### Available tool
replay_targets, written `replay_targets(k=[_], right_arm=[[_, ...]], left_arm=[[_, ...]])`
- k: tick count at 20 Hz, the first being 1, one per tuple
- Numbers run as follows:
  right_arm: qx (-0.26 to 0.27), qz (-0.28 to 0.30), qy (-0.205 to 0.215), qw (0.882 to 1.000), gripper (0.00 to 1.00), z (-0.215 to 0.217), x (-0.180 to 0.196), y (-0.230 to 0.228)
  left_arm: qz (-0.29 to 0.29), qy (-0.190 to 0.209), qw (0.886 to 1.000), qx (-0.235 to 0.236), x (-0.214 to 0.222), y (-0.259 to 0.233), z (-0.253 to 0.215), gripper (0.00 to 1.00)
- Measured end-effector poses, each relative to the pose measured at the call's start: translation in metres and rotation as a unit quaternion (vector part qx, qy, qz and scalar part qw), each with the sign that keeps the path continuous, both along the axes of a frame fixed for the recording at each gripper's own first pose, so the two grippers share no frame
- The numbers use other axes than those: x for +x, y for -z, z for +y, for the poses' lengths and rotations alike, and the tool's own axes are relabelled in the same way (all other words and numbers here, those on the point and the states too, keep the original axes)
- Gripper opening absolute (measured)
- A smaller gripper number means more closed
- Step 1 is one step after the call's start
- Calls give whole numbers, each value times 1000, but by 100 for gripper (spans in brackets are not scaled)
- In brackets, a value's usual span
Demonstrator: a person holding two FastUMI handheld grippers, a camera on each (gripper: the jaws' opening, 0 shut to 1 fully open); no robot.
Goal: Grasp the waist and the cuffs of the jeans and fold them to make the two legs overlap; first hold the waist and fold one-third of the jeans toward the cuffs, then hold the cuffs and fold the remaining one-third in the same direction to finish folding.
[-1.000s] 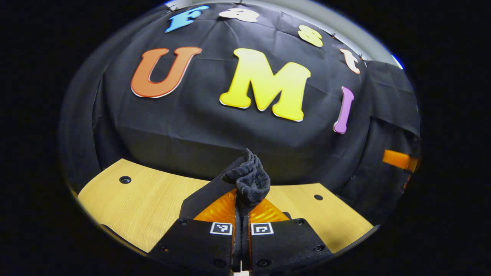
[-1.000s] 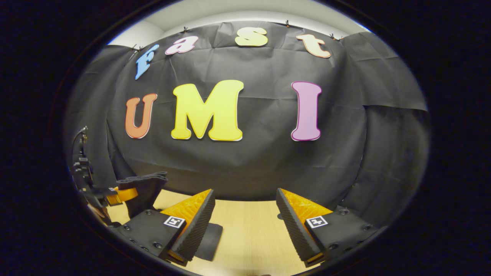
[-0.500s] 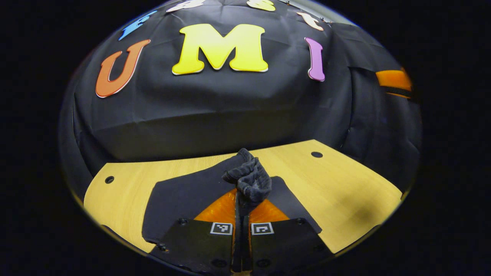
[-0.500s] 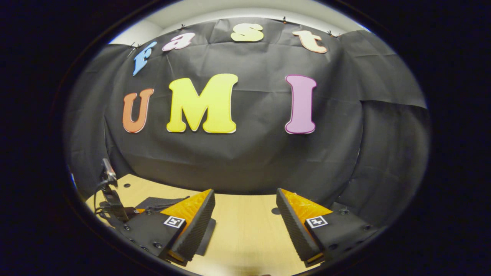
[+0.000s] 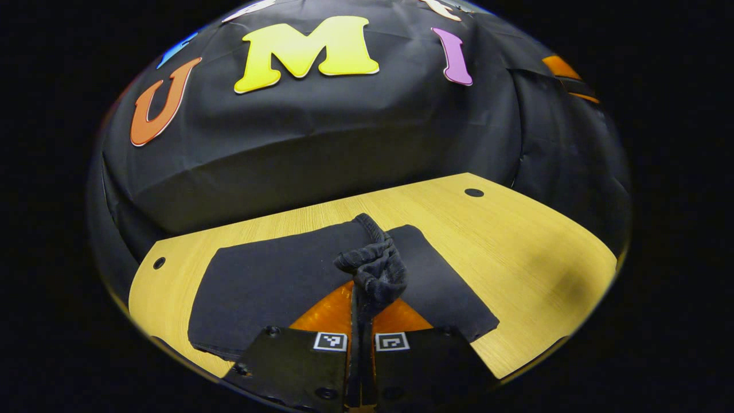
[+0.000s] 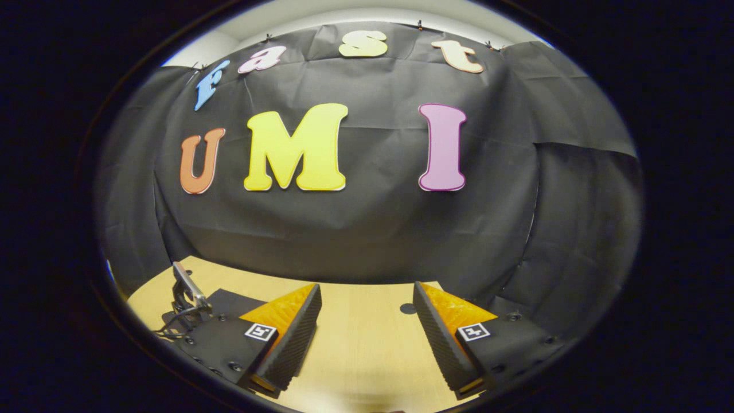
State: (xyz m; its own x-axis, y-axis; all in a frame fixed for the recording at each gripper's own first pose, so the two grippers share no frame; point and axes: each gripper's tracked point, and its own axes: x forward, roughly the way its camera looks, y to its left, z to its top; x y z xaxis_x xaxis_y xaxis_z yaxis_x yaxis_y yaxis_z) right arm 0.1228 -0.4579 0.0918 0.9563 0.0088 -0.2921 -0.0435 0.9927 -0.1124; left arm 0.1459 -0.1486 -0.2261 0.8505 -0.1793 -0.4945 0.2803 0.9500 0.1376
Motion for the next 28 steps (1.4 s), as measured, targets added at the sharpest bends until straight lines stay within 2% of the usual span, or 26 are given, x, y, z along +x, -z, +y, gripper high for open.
replay_targets(k=[1, 2, 3, 5, 6, 8, 11, 12, 13, 14, 16, 19, 20, 21, 22, 25, 26, 28], right_arm=[[1, 3, 1, 1000, 99, -2, 0, 2], [2, 7, 3, 1000, 99, -3, -1, 5], [3, 10, 3, 1000, 99, -3, -1, 7], [2, 12, 3, 1000, 99, -2, -2, 8], [-4, 10, 3, 1000, 99, -4, -3, 9], [-16, 17, 5, 1000, 99, -9, -8, 16], [-14, 28, 12, 999, 99, -11, -13, 23], [-12, 27, 11, 1000, 99, -8, -14, 21], [-12, 24, 9, 1000, 99, -4, -15, 20], [-15, 21, 6, 1000, 99, 1, -15, 17], [-14, 13, 0, 1000, 99, 14, -15, 10], [2, 1, -15, 1000, 99, 45, -15, 0], [5, -3, -21, 1000, 99, 57, -15, -4], [9, -7, -29, 1000, 99, 69, -16, -7], [12, -12, -36, 999, 99, 82, -16, -11], [22, -23, -60, 998, 99, 119, -20, -21], [25, -26, -68, 997, 99, 131, -22, -25], [31, -38, -83, 995, 99, 152, -27, -38]], left_arm=[[-6, 15, 1000, 17, -2, 0, -5, 0], [-2, 35, 999, 21, -8, 3, -15, 29], [5, 44, 999, 26, -12, 12, -21, 22], [3, 51, 998, 38, -15, 12, -25, 75], [1, 55, 998, 39, -15, 12, -28, 72], [-1, 53, 998, 31, -20, 3, -33, 77], [-30, 72, 996, 31, -30, -24, -47, 84], [-45, 78, 995, 33, -33, -40, -48, 87], [-63, 75, 995, 32, -33, -54, -43, 96], [-79, 69, 994, 28, -34, -73, -37, 98], [-111, 50, 992, 18, -36, -112, -15, 99], [-147, 0, 989, -13, -36, -166, 30, 99], [-159, -17, 987, -21, -38, -183, 48, 94], [-168, -32, 985, -28, -43, -199, 65, 99], [-177, -46, 983, -34, -47, -214, 80, 94], [-201, -79, 975, -51, -61, -249, 118, 94], [-208, -86, 973, -53, -67, -259, 128, 99], [-219, -98, 969, -56, -76, -274, 143, 99]])
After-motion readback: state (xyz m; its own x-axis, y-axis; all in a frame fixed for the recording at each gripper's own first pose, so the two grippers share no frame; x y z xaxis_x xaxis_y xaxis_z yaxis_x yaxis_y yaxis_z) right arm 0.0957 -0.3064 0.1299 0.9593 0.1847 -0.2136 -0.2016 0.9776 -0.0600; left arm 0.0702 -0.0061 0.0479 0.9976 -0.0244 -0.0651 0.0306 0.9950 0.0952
